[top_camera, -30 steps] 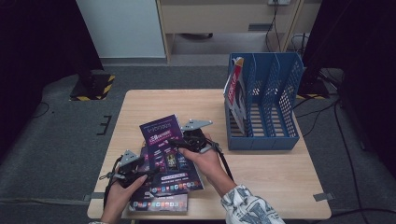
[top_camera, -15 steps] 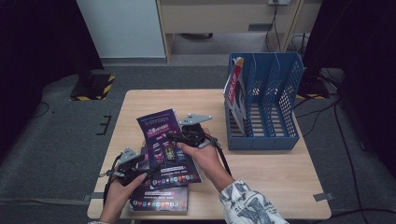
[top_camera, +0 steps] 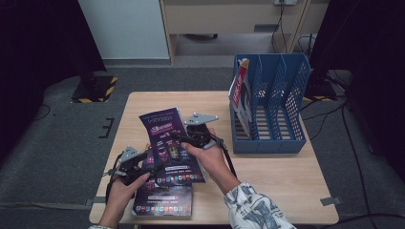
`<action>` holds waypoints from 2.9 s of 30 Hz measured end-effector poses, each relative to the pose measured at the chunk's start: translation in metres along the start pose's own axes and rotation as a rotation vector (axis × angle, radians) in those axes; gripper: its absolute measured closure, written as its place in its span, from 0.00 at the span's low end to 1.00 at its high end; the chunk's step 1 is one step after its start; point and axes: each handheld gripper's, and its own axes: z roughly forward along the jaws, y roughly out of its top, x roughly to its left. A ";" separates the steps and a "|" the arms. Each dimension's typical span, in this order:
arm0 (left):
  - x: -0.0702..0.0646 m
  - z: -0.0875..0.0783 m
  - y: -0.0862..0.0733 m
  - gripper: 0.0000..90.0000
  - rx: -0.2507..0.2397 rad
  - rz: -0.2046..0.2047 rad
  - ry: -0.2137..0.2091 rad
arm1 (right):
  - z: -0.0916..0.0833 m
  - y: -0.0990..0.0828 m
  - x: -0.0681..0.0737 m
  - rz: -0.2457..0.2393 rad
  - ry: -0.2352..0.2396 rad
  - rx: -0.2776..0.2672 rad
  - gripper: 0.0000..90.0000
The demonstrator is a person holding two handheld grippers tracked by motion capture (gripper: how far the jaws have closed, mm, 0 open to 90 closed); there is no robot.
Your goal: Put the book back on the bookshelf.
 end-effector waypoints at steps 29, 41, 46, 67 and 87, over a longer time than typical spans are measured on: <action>0.002 0.019 -0.003 0.13 0.014 0.004 -0.079 | -0.020 0.012 0.013 -0.048 0.035 -0.096 0.91; 0.005 0.023 -0.002 0.39 0.027 -0.001 -0.163 | -0.018 0.011 0.012 -0.054 0.061 -0.097 0.91; 0.002 0.024 0.001 0.57 0.046 0.014 -0.127 | -0.018 0.008 0.011 -0.052 0.064 -0.094 0.91; 0.002 0.004 0.010 0.86 -0.014 0.053 -0.060 | -0.030 0.011 0.001 -0.076 0.008 -0.084 0.90; 0.004 -0.007 0.010 0.91 -0.059 0.086 0.000 | -0.033 0.013 0.001 -0.078 0.001 -0.104 0.88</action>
